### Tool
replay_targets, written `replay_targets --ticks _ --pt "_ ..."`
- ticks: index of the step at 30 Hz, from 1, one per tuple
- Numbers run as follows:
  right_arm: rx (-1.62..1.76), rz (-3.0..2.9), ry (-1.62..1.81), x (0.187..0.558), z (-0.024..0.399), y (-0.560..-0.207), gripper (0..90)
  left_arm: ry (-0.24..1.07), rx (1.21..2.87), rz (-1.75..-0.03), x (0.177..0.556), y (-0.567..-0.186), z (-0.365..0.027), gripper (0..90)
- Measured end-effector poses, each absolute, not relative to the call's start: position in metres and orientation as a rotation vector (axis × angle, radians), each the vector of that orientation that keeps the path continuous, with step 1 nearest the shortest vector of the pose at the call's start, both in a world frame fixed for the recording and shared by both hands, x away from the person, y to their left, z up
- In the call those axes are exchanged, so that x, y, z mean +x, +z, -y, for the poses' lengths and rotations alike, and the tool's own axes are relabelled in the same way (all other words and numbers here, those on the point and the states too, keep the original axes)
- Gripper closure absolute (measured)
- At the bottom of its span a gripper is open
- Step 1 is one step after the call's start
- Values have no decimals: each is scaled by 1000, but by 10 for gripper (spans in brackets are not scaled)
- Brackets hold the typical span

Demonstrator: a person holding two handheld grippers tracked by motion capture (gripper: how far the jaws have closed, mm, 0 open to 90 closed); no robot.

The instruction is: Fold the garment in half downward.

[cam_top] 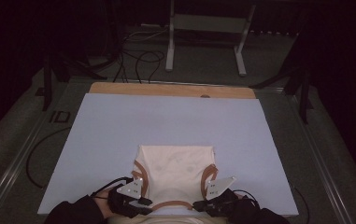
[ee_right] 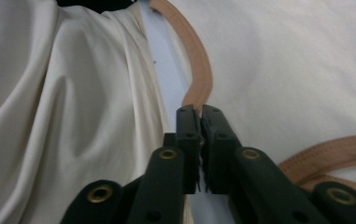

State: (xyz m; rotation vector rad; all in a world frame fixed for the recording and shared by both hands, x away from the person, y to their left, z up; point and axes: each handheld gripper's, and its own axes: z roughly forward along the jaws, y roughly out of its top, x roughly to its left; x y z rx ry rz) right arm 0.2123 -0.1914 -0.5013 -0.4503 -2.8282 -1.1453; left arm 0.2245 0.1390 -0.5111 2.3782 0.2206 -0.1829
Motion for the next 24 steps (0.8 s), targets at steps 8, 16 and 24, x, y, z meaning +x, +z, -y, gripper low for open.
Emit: replay_targets --ticks 8,16,24 --pt "-473 2831 -1204 214 195 -496 613 -183 2349 -188 223 -504 -140 537" --pt "-585 2793 -1313 225 198 -485 268 -94 2262 -275 233 -480 -147 277" --pt "-628 2770 -1388 239 197 -473 127 -22 2233 -295 245 -463 -146 32"
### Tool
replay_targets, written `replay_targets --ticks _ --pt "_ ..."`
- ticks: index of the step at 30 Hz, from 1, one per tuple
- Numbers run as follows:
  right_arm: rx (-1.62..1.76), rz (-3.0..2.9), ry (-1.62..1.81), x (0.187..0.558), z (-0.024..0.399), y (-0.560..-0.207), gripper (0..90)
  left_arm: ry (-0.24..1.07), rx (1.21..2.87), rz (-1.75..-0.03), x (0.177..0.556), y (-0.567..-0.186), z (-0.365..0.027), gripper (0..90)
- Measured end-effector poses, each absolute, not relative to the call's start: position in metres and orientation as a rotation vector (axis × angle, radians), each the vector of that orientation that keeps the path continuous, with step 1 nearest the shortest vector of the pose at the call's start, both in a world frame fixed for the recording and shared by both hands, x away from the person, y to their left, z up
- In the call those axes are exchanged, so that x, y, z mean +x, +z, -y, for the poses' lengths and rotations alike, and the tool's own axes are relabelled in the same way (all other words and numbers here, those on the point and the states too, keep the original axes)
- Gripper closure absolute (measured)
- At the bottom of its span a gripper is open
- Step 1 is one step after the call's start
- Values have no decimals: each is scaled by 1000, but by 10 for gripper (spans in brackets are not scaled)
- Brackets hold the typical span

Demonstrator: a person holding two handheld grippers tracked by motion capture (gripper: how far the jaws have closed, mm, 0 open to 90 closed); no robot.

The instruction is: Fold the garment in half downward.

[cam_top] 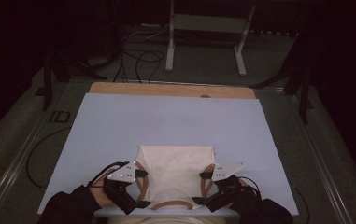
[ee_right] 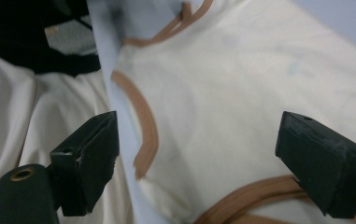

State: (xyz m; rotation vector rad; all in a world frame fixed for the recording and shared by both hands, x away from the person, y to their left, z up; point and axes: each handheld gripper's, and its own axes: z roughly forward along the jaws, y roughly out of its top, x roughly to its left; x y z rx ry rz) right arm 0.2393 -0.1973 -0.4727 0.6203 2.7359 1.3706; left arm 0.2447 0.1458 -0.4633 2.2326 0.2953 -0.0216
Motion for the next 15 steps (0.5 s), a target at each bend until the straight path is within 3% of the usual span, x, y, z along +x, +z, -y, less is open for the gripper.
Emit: replay_targets --ticks 15 --pt "631 -2580 1392 272 205 -456 99 22 2187 -348 275 -455 -144 3"
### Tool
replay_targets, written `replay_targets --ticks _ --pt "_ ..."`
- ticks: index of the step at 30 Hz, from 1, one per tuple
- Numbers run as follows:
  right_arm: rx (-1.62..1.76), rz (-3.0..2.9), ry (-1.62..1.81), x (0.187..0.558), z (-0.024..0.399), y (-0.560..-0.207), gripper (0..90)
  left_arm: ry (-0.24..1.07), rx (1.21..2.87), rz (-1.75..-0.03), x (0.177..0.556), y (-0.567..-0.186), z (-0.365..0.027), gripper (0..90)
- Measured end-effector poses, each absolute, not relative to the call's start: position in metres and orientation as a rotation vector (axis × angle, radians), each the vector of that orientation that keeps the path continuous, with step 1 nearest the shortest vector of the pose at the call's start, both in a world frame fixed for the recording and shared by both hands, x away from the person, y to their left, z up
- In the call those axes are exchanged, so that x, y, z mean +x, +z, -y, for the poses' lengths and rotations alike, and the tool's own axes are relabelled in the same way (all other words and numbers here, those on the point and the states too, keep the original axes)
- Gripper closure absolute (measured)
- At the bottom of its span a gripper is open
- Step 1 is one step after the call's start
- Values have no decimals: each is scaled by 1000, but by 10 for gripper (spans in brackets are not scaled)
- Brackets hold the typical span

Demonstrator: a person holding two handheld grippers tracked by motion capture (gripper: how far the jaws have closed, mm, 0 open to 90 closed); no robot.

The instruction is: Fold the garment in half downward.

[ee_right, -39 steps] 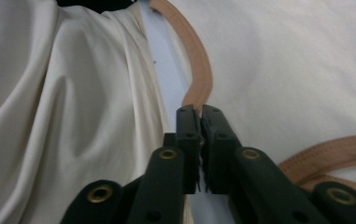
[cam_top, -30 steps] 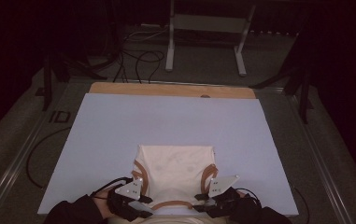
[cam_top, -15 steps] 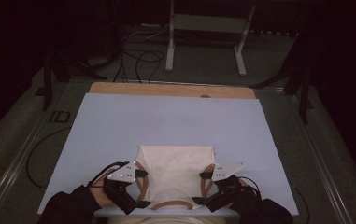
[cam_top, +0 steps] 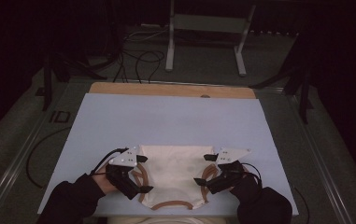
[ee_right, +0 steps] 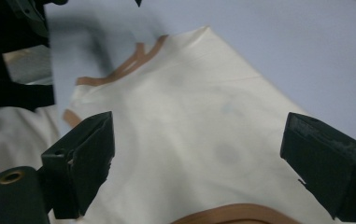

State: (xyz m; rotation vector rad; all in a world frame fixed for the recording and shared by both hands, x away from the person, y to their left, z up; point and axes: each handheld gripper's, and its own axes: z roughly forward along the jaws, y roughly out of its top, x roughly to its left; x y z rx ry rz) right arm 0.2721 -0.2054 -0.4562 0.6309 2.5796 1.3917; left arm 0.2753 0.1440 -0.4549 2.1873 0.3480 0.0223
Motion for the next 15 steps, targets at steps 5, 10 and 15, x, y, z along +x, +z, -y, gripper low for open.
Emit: replay_targets --ticks 5,10,15 --pt "634 -2551 1360 280 208 -452 99 42 2184 -342 286 -452 -143 2" --pt "660 -2515 1357 288 212 -449 99 51 2186 -362 297 -450 -144 3" --pt "688 -2501 1335 295 215 -448 99 75 2171 -394 310 -451 -148 3"
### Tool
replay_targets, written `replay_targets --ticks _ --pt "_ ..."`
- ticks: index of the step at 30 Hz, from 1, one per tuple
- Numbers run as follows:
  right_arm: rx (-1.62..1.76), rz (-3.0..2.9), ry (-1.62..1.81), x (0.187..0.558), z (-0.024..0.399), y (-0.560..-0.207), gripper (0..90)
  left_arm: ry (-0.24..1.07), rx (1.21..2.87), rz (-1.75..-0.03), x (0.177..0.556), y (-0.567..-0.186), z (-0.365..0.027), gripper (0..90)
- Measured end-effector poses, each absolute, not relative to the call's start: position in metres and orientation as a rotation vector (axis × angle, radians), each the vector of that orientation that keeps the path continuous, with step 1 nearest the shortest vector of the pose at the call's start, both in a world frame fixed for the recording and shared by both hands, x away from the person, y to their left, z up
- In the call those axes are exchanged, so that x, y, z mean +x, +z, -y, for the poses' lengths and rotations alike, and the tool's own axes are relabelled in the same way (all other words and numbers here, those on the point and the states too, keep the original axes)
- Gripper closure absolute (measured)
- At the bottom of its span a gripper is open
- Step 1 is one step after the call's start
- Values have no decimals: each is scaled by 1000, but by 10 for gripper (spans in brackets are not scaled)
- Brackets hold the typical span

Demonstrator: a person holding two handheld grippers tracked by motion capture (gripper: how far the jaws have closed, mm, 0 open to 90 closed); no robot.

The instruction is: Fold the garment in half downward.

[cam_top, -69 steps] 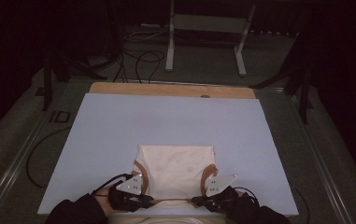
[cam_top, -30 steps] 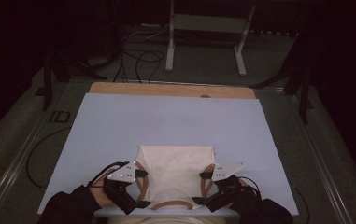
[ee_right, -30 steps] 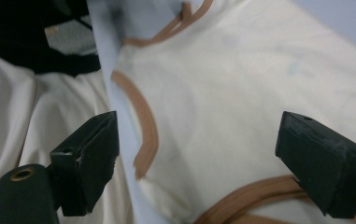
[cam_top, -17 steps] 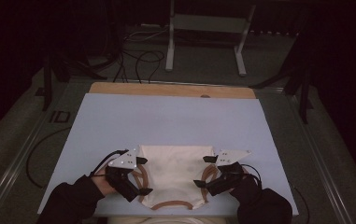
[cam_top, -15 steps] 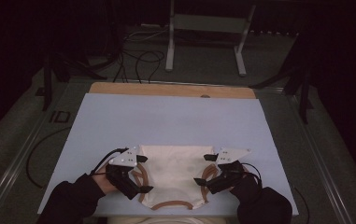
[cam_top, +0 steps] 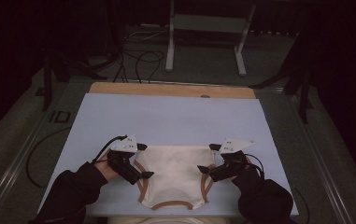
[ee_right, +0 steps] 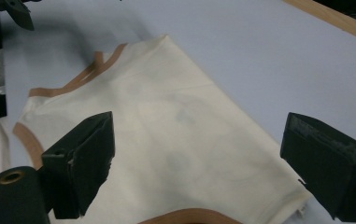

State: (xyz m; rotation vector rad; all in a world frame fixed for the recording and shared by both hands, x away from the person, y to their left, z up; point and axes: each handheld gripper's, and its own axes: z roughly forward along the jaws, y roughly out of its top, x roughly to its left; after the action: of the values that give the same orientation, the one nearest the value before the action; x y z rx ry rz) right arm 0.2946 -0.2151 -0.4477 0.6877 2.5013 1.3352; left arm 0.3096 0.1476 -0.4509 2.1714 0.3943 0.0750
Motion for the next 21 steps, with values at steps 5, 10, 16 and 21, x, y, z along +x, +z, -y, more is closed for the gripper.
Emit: replay_targets --ticks 5,10,16,21 --pt "721 -2488 1322 303 218 -447 99 108 2170 -452 322 -454 -152 2" --pt "754 -2479 1296 314 222 -450 99 129 2186 -510 333 -458 -155 1" --pt "794 -2472 1273 328 227 -456 99 105 2188 -569 344 -468 -157 1" --pt "821 -2482 1245 339 229 -464 99 113 2214 -627 357 -482 -160 2"
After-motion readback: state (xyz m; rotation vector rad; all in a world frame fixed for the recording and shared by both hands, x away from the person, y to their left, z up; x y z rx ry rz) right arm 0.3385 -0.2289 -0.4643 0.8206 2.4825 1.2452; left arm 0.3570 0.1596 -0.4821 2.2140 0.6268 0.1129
